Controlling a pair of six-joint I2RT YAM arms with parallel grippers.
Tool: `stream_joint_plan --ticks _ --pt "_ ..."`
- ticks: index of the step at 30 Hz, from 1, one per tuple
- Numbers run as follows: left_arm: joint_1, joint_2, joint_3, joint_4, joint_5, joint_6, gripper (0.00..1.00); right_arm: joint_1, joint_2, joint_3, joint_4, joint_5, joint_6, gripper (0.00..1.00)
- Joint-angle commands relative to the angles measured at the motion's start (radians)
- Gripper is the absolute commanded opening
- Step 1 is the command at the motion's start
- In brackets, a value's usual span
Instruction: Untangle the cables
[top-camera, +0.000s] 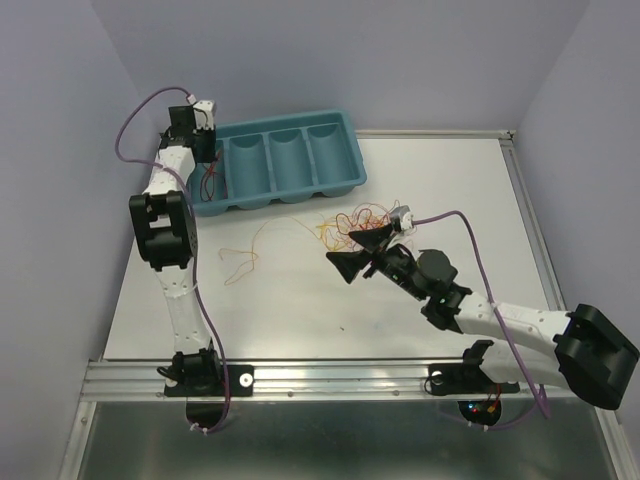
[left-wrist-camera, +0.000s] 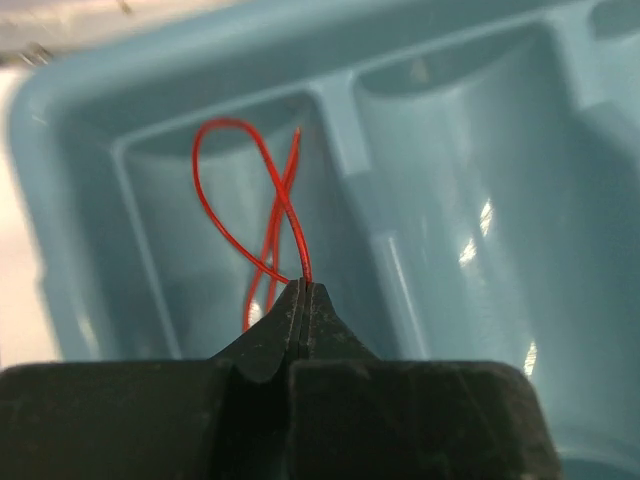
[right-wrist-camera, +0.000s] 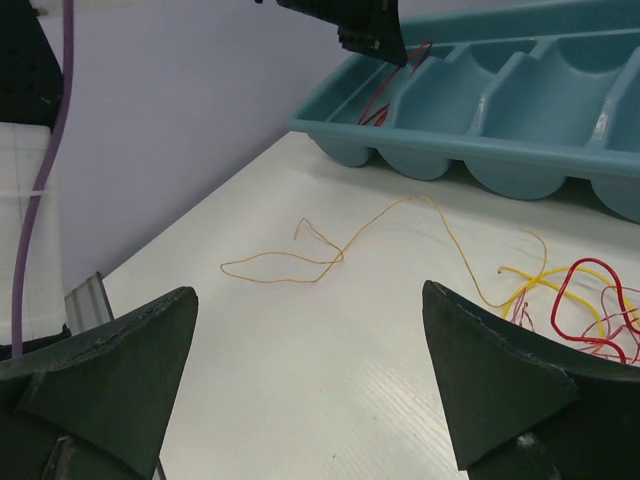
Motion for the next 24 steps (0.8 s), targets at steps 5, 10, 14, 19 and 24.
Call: stream_joint_plan --ticks 5,10,14,19,24 --pt "0.006 0.054 0.049 -0.093 -0.008 0.018 0.0 -0.002 0.025 -0.002 0.056 -0.005 0.014 0.98" --pt "0.006 -0.01 0.014 -0.065 -0.021 0.025 0.2 -0.004 0.027 -0.002 0.056 -0.005 0.014 0.98" --pt "0.004 -0.077 -0.008 -0.062 -0.044 0.033 0.38 -0.004 0.03 -0.001 0.055 -0.001 0.012 0.98" --pt "0.003 -0.182 -0.031 -0.12 -0.011 0.096 0.67 -0.005 0.053 0.026 0.009 0.031 0.017 0.98" --pt "0.0 -0.283 -0.067 -0.165 0.04 0.163 0.81 -0.004 0.063 0.049 -0.042 0.059 0.024 0.98"
